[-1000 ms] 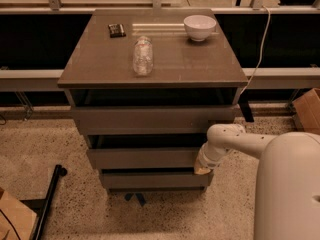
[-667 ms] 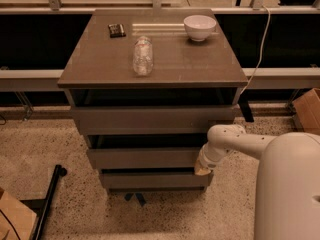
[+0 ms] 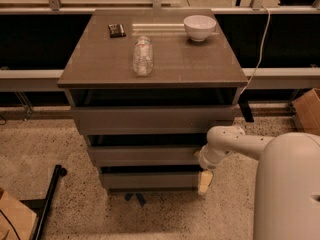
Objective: Close middle drawer
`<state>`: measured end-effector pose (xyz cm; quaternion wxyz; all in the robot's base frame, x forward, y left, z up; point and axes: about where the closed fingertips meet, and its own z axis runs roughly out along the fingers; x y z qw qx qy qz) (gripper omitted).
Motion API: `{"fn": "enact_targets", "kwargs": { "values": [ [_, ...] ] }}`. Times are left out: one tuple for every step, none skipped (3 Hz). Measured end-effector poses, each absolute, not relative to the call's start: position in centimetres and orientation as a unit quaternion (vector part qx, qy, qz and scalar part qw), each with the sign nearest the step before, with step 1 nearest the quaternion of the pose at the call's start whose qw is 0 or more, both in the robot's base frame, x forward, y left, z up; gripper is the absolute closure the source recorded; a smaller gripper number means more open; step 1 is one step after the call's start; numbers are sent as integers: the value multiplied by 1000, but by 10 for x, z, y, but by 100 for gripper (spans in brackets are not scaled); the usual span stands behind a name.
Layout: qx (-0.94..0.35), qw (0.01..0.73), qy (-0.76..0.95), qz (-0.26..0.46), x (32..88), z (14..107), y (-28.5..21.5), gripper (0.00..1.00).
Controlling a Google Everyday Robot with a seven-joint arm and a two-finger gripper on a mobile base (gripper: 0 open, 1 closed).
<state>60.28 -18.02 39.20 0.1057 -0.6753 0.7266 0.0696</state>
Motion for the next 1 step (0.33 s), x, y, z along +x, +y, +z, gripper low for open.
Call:
{"fn": "enact_targets", "kwargs": {
  "values": [
    [-675,106,727,70,603,392,-180,0]
  ]
}}
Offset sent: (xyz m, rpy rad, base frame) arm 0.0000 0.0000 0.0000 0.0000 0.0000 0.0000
